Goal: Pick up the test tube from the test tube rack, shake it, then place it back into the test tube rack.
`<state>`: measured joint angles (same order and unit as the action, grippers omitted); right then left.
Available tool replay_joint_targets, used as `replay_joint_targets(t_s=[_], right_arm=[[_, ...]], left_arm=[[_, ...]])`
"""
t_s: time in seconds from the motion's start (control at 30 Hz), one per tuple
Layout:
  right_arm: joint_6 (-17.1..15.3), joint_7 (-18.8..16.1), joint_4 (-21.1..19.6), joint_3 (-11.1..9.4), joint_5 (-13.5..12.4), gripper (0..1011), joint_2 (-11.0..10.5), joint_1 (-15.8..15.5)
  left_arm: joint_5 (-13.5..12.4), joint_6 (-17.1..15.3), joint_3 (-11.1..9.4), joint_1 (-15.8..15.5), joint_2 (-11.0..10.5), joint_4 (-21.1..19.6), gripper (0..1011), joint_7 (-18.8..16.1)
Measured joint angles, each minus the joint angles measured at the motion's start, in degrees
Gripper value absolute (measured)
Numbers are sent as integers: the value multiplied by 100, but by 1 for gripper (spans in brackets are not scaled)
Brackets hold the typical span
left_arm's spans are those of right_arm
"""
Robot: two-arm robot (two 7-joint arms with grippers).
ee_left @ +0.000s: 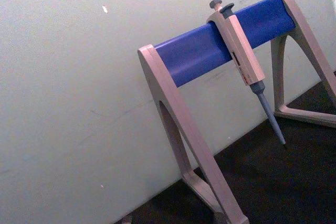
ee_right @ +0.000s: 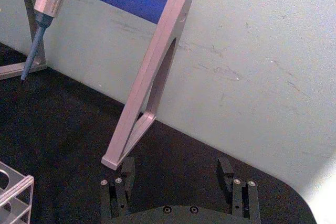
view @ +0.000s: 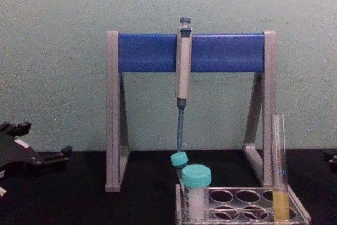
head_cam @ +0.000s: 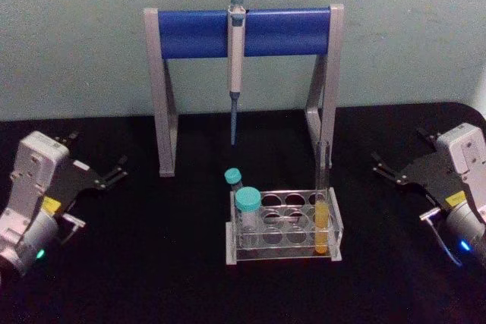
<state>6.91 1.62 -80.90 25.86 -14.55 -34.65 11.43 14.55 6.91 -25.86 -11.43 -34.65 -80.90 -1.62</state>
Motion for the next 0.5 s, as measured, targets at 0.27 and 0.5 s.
replay_joint_targets(t_s=[0.27,0.5], right_arm=[[0,0,0,0,0,1000,0,0],[0,0,0,0,0,1000,0,0]], left_arm=[[0,0,0,0,0,0,1001,0],[0,0,0,0,0,0,1001,0]])
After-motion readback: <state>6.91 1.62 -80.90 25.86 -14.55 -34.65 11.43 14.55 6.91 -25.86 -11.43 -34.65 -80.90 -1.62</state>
